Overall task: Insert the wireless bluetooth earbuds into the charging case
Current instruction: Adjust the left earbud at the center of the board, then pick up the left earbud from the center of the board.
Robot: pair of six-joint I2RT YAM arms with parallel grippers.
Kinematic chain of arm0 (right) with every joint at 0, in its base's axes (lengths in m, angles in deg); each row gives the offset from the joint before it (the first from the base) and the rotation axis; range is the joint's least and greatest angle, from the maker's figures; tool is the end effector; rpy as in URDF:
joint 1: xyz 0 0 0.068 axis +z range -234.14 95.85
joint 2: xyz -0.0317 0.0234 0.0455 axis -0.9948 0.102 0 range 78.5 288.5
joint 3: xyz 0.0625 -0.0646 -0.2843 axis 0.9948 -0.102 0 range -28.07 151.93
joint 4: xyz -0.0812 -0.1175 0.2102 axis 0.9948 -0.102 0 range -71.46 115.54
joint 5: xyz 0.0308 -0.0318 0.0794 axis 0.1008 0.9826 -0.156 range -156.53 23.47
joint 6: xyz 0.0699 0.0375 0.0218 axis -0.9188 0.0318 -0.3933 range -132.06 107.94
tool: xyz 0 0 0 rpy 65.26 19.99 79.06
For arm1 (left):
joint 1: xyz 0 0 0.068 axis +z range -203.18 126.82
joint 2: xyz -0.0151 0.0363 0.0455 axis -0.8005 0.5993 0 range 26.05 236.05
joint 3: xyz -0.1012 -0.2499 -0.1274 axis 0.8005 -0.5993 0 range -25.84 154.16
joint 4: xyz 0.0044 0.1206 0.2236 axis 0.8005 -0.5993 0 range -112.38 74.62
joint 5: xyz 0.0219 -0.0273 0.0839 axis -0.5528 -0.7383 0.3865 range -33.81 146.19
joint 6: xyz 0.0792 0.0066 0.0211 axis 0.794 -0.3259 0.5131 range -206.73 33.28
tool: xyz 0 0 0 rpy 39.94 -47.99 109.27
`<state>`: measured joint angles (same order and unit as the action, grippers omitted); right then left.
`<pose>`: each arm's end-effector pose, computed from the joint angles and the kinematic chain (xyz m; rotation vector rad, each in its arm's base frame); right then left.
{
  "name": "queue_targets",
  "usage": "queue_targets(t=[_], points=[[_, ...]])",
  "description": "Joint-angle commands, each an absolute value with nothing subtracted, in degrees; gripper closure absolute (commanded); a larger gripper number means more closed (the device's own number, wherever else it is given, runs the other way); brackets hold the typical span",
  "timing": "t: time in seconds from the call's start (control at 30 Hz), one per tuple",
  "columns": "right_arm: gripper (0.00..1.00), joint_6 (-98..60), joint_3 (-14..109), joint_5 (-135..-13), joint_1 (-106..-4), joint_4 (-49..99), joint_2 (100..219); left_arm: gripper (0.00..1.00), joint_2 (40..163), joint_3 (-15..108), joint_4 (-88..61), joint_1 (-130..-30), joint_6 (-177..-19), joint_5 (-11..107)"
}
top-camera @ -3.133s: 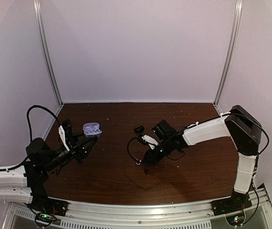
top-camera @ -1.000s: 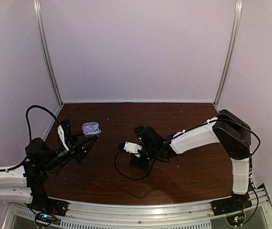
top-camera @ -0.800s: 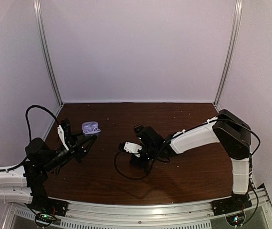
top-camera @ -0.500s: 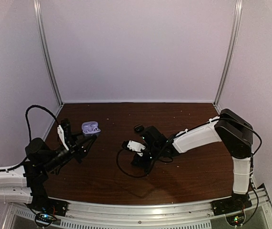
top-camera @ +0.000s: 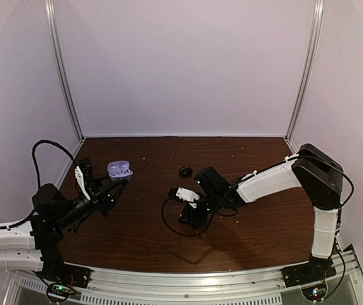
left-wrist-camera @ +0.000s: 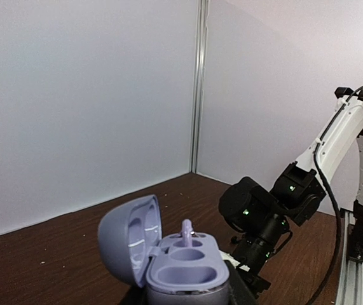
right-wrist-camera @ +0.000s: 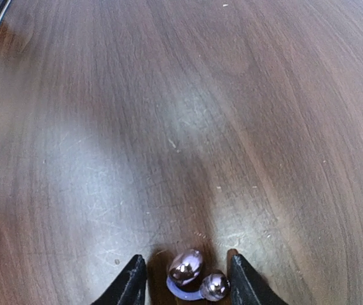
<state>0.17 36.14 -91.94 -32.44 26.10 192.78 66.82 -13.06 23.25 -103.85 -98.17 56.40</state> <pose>0.2409 0.3547 0.1292 -1.4966 2.0064 0.8399 0.1148 -0.1398 0.2715 0.4821 1.3622 -0.8963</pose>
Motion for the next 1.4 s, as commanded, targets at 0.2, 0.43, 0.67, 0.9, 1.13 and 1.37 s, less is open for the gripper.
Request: queue_targets(t=[0.2, 0.43, 0.67, 0.9, 1.13, 1.37], points=[[0.53, -0.5, 29.5, -91.4, -32.3, 18.9, 188.6, 1.00, 67.8, -13.2, 26.7, -103.5, -97.7, 56.6], [0.53, -0.7, 29.6, -85.6, -31.0, 21.9, 188.8, 1.00, 67.3, -13.4, 26.4, -103.5, -97.8, 56.7], [0.56, 0.6, 31.2, -80.7, -29.5, 22.3, 190.6, 1.00, 66.9, -13.3, 25.8, -103.5, -97.8, 57.1], [0.58, 1.0, 31.8, -77.5, -28.0, 23.1, 192.1, 1.00, 67.2, -13.3, 26.0, -103.5, -97.8, 57.0], [0.67, 1.2, 33.0, -77.3, -27.9, 22.4, 193.2, 1.00, 67.1, -13.1, 25.6, -103.5, -97.6, 57.1], [0.73, 1.0, 33.0, -78.4, -27.9, 21.2, 190.9, 1.00, 66.9, -13.3, 25.6, -103.5, -97.7, 57.3]])
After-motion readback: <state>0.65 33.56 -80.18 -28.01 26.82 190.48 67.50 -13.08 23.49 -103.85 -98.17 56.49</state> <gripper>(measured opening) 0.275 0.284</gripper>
